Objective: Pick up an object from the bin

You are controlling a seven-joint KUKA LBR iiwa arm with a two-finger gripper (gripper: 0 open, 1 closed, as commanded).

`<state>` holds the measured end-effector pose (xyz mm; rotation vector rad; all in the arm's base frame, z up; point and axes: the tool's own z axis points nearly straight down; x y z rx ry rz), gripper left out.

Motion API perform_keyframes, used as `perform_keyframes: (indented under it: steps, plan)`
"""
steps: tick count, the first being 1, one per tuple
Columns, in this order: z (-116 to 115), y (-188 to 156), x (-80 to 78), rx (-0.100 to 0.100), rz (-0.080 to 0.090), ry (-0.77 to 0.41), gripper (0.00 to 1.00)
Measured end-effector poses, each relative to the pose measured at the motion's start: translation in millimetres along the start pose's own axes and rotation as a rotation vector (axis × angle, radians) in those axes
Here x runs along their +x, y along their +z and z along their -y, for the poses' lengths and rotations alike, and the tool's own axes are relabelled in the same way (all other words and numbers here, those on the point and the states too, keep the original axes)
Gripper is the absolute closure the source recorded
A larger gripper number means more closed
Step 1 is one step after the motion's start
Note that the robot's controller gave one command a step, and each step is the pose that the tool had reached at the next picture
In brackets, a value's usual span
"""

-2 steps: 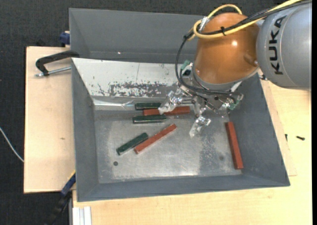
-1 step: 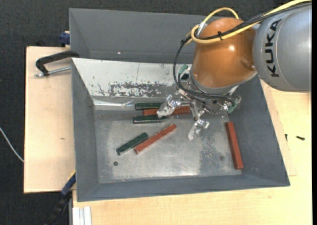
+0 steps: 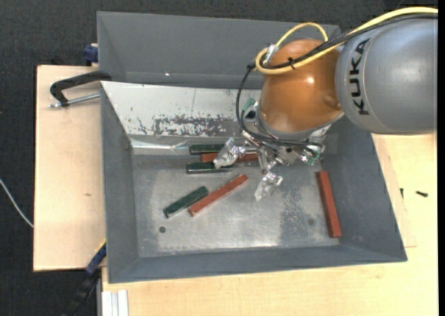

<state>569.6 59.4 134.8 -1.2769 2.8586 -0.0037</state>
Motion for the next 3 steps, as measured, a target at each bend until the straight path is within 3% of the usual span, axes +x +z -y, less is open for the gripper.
perform_keyframes:
  steps: [1,2,3]
  plan:
    - [-8,58,-7.2,-0.005,-0.02,-0.062,1.0]
    - [-8,57,-7.6,-0.005,-0.018,-0.062,1.0]
    - [4,-143,-15.4,-0.005,-0.004,-0.052,1.0]
